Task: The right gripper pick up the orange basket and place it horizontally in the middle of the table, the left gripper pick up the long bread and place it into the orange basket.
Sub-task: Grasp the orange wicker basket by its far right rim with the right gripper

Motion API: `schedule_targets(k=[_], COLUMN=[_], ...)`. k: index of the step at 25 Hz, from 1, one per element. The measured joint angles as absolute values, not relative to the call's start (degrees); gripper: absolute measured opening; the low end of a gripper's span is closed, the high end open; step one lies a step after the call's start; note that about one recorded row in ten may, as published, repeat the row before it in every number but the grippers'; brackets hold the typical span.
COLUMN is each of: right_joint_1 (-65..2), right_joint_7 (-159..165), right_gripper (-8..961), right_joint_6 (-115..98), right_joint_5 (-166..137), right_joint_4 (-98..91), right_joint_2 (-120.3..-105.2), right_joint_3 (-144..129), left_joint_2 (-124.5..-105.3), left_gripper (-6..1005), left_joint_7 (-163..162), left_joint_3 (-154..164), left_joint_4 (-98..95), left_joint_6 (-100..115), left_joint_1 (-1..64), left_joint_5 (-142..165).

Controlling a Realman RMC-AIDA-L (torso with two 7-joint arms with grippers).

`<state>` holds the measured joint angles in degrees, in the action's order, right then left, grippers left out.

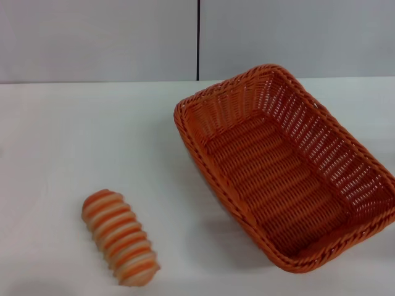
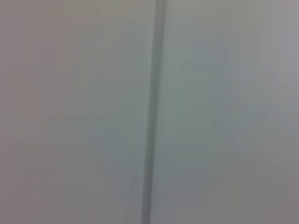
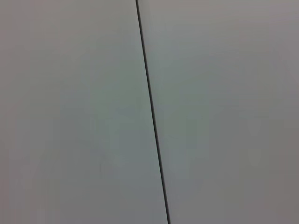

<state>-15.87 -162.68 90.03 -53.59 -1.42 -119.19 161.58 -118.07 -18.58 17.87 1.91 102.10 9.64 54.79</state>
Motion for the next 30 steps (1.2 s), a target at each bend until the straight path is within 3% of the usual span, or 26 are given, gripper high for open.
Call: schedule_targets(k=[5,10,16,22,27,30], right_joint_1=[-14.78,-14.34,-13.84,-11.14,-9.62,-10.71], right_joint_7=[-162.64,-162.42,-161.64,-144.67,-117.19,-96.83], right_gripper=[36,237,264,282,494,566], right_joint_6=[89.93,90.75,92.03,90.42,83.36,81.12], right_joint_5=[-53.59,-53.92,-54.56,-55.61,-65.80,-79.44], right_joint_4=[-1.83,-2.11,-0.62,12.78,28.00,38.43], right_joint_2=[-119.30,-119.30,-119.03,-118.60,-117.29,-115.22], right_joint_3=[161.45,161.44,156.49,149.62,148.87,149.21], left_joint_2=[-117.95,-117.80,-117.84,-117.98,-117.94,-117.94], left_gripper=[710,728,735,735,735,735], left_joint_7=[-28.91,-41.30,-45.82,-45.76,-45.75,-45.75], left_joint_3=[31.12,39.75,39.82,39.16,38.73,38.76], left_joint_4=[-12.47,-24.49,-28.20,-27.51,-25.79,-24.81], left_joint_6=[95.73,87.89,85.54,84.75,83.37,81.89], left_joint_1=[8.83,7.13,6.57,6.46,6.46,6.47], left_joint_5=[54.83,56.34,58.30,58.28,58.08,58.06])
